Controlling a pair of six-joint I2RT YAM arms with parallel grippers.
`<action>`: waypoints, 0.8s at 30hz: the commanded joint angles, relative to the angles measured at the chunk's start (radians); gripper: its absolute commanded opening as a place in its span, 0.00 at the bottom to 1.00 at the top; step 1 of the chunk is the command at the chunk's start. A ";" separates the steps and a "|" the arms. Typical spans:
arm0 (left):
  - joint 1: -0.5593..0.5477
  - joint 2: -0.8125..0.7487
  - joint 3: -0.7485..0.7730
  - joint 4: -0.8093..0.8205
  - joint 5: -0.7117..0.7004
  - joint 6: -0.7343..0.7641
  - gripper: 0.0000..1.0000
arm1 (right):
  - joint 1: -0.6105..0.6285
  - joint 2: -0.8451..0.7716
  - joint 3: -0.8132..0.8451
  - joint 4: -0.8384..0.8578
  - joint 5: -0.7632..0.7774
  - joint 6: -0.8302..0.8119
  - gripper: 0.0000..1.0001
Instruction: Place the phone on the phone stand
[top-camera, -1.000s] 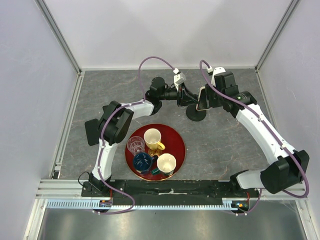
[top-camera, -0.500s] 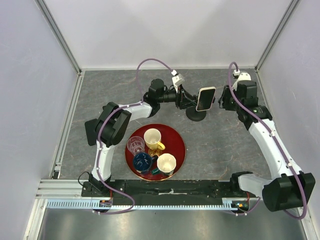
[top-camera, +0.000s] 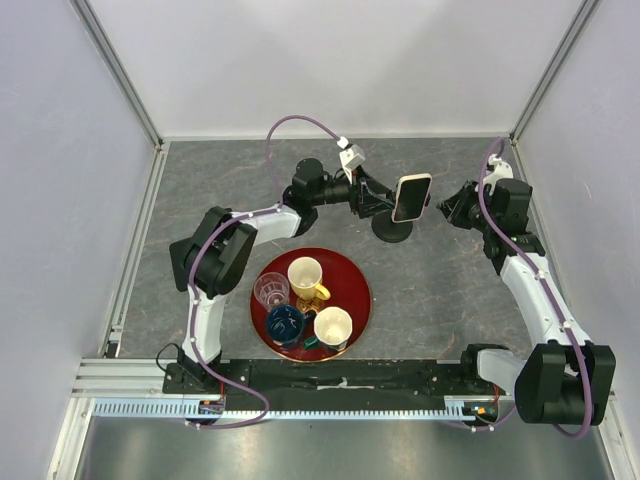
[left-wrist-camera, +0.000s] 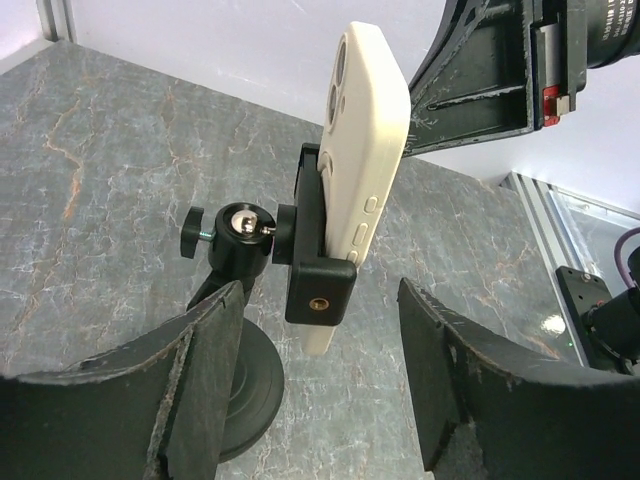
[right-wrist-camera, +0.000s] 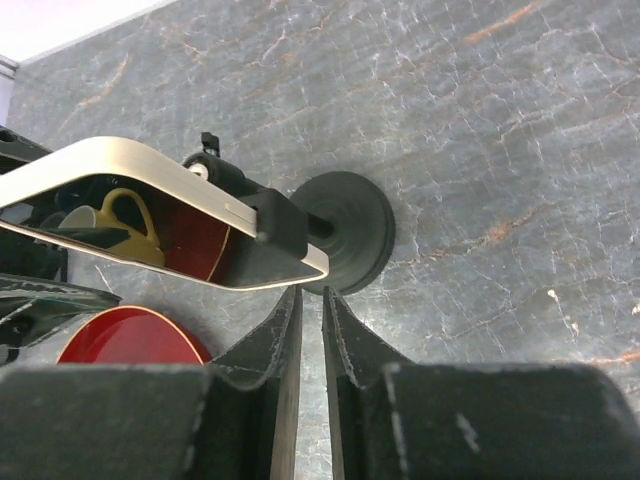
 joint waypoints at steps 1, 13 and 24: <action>-0.019 -0.035 0.011 0.045 -0.046 -0.004 0.69 | -0.001 -0.002 0.012 0.112 -0.050 0.024 0.20; -0.093 -0.044 0.025 -0.071 -0.246 0.140 0.60 | -0.004 -0.011 0.016 0.109 -0.044 0.014 0.27; -0.095 -0.032 0.045 -0.111 -0.253 0.171 0.28 | -0.004 -0.015 0.020 0.100 -0.056 0.009 0.25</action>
